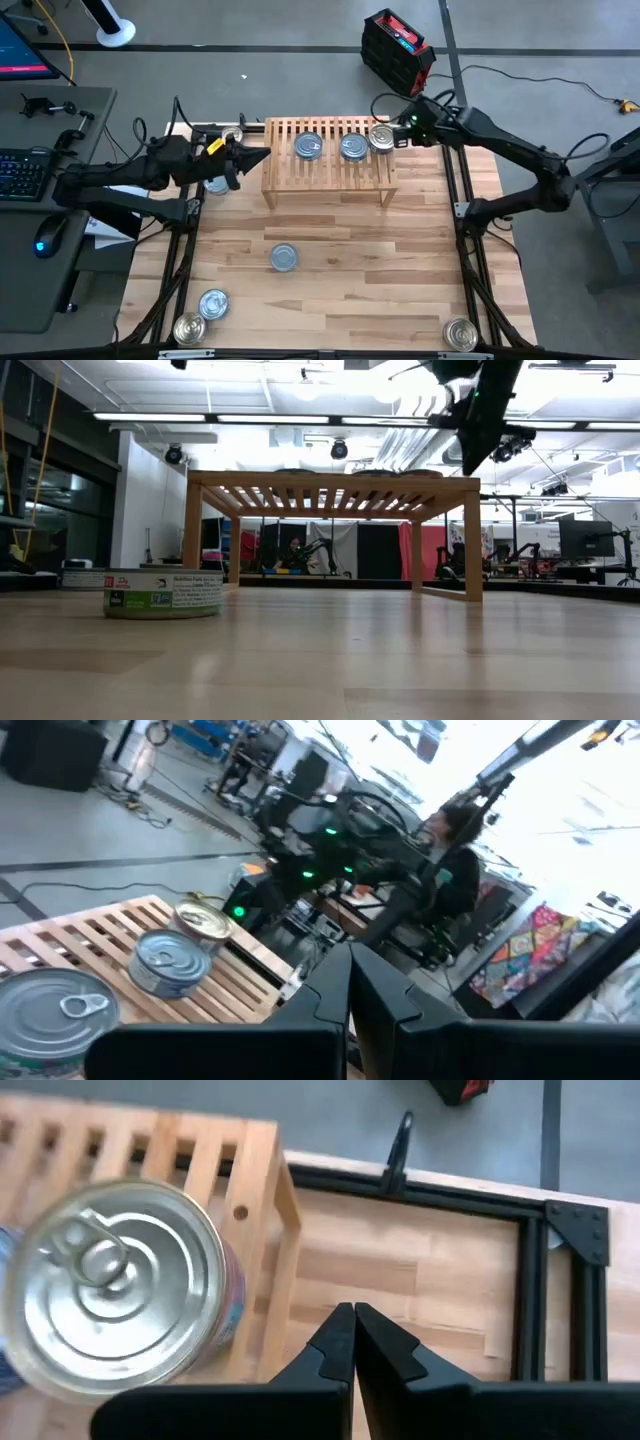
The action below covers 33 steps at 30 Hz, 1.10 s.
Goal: Stack canned seafood by type on shelf
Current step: Adjust the pink tuna can on the shelf
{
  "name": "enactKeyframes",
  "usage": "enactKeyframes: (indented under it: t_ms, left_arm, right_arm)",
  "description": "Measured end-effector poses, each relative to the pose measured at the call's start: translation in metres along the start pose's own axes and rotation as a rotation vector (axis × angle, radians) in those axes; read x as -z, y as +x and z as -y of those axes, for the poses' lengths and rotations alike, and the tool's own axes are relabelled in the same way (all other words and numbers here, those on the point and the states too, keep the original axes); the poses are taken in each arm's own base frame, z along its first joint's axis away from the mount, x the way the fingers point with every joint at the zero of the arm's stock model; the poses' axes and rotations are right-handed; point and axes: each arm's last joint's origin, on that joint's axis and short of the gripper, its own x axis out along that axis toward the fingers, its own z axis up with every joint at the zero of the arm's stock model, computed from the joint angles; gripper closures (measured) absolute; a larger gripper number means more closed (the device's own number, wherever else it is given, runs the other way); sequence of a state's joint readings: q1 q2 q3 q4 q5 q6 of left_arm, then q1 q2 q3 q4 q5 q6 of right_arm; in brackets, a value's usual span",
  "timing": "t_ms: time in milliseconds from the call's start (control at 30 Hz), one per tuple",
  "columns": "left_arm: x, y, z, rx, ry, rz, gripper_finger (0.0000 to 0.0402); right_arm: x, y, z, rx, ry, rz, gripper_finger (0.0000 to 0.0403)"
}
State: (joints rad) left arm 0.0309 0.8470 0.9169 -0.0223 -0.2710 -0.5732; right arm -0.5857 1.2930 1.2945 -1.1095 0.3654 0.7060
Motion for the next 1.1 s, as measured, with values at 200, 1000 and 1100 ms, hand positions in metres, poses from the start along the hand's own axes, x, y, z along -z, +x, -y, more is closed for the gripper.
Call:
enactKeyframes:
  t_ms: [200,1000,1100]
  left_arm:
    - [0.005,0.002,0.004,0.016,-0.009,-0.026,0.0402]
    - [0.003,0.001,0.004,0.011,-0.063,0.002,0.0402]
    - [0.003,0.001,0.004,0.011,-0.058,0.000,0.0401]
  right_arm:
    - [-0.016,0.027,-0.008,-0.055,-0.028,-0.027,0.0403]
    - [0.001,0.031,-0.039,-0.155,-0.141,-0.090,0.0403]
    - [0.006,0.028,-0.033,-0.119,-0.162,-0.128,0.0403]
